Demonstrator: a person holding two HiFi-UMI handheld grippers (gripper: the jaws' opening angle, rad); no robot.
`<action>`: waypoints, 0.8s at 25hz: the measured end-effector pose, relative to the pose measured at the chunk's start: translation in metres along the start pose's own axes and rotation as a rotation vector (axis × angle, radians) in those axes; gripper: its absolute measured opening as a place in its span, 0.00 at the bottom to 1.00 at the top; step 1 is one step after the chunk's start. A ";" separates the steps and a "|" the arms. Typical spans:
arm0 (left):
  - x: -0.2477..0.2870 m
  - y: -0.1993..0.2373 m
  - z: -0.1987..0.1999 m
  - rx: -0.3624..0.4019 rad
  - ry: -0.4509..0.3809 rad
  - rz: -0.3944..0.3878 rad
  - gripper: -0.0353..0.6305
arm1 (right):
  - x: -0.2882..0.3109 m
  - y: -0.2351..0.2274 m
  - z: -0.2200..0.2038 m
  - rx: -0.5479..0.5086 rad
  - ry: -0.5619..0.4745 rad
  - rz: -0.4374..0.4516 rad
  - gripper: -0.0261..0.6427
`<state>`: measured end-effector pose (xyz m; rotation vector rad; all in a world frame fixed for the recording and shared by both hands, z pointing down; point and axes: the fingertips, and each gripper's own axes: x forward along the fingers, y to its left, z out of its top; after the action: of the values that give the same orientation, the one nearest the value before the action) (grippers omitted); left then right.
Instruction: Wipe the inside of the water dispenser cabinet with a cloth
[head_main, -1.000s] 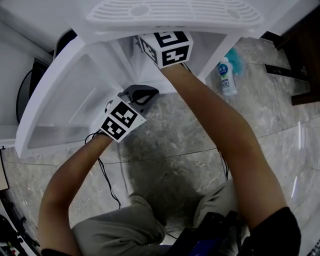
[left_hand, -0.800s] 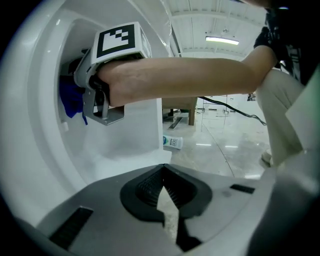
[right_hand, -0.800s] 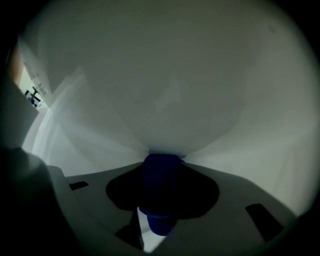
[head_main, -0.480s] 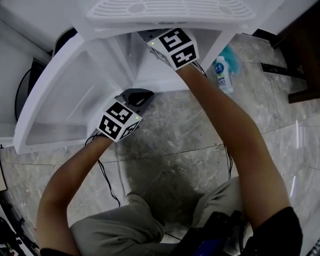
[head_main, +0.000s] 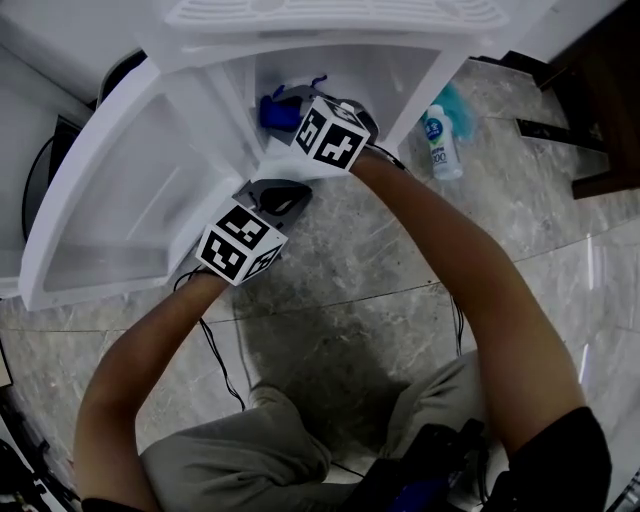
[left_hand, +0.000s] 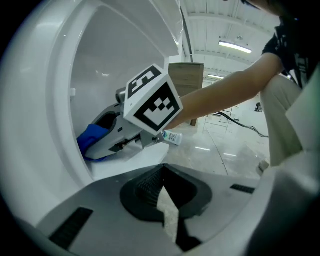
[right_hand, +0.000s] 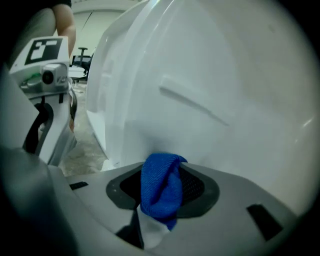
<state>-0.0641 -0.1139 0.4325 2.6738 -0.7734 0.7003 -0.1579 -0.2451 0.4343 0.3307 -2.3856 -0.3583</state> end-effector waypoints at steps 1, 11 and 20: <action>0.000 -0.002 -0.001 0.004 0.002 -0.006 0.06 | 0.005 0.002 -0.003 -0.016 0.024 0.004 0.24; -0.033 -0.004 -0.037 -0.024 0.055 -0.011 0.06 | 0.043 -0.053 -0.022 0.068 0.142 -0.115 0.24; -0.031 -0.003 -0.049 -0.031 0.060 -0.031 0.06 | 0.035 -0.035 -0.019 0.064 0.094 0.020 0.24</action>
<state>-0.1033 -0.0795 0.4574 2.6187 -0.7206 0.7511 -0.1657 -0.2918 0.4570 0.3457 -2.3095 -0.2525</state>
